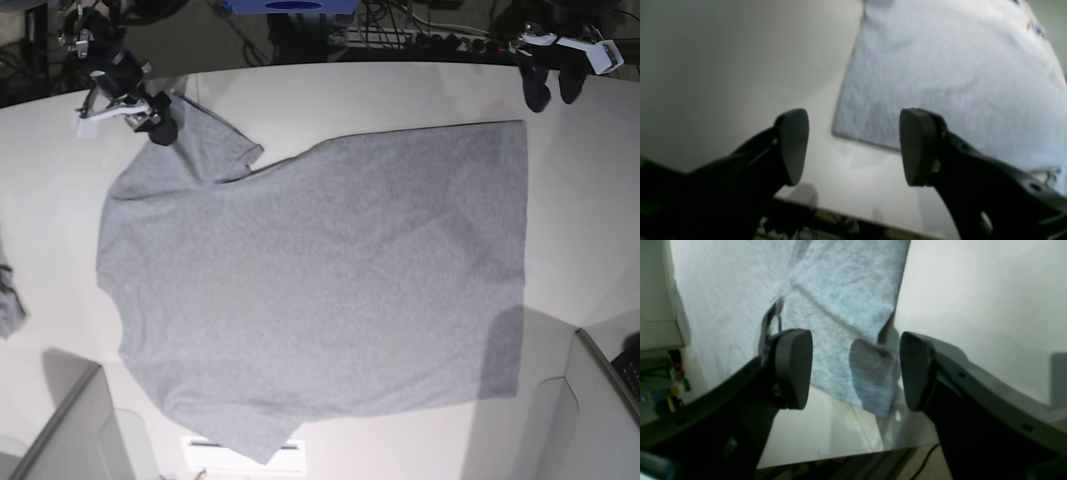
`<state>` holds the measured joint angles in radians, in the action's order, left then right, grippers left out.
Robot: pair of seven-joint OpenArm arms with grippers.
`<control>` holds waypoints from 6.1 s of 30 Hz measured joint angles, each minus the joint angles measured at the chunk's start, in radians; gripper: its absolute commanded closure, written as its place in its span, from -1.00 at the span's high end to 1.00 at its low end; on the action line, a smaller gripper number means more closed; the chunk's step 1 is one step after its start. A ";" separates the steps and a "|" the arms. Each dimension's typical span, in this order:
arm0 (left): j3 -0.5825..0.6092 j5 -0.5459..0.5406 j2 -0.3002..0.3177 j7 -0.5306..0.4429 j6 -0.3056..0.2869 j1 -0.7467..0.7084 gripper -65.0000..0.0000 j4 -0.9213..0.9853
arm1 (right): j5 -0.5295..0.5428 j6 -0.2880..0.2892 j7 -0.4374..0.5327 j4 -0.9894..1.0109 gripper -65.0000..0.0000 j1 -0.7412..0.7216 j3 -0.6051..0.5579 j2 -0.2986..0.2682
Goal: Fold the T-shirt properly
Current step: 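Move both grippers down to the shoulder corners of the grey T-shirt, then close both grippers on the shoulder edges of the shirt, then lift the shoulder edges with both grippers, raising the shirt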
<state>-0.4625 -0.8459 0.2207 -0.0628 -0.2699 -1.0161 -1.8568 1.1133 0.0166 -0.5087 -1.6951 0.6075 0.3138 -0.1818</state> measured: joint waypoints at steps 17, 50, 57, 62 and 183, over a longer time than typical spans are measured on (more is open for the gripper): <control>-0.001 -0.201 0.002 0.066 0.008 0.092 0.27 0.123 | -0.013 0.000 -0.002 0.003 -0.27 -0.005 -0.074 -0.002; -0.003 -0.200 -0.005 0.285 0.004 0.298 0.27 0.259 | -0.018 -0.015 -0.079 -0.019 -0.09 0.031 0.025 0.012; -0.003 -0.203 -0.004 0.284 0.003 0.302 0.27 0.259 | -0.038 -0.026 -0.100 -0.020 0.13 -0.002 0.114 0.003; -0.004 -0.203 -0.001 0.284 0.004 0.299 0.27 0.259 | -0.041 -0.027 -0.205 0.034 0.13 -0.113 0.145 -0.031; 0.014 0.026 0.013 0.497 0.004 0.301 -1.00 0.016 | -0.041 -0.035 -0.251 -0.196 -1.00 -0.022 0.047 -0.036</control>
<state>-0.4484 -0.8196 0.2333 0.4347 -0.2657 -0.7147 -1.8412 1.0721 -0.0189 -0.7597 -1.8915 0.5854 0.3603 -0.2180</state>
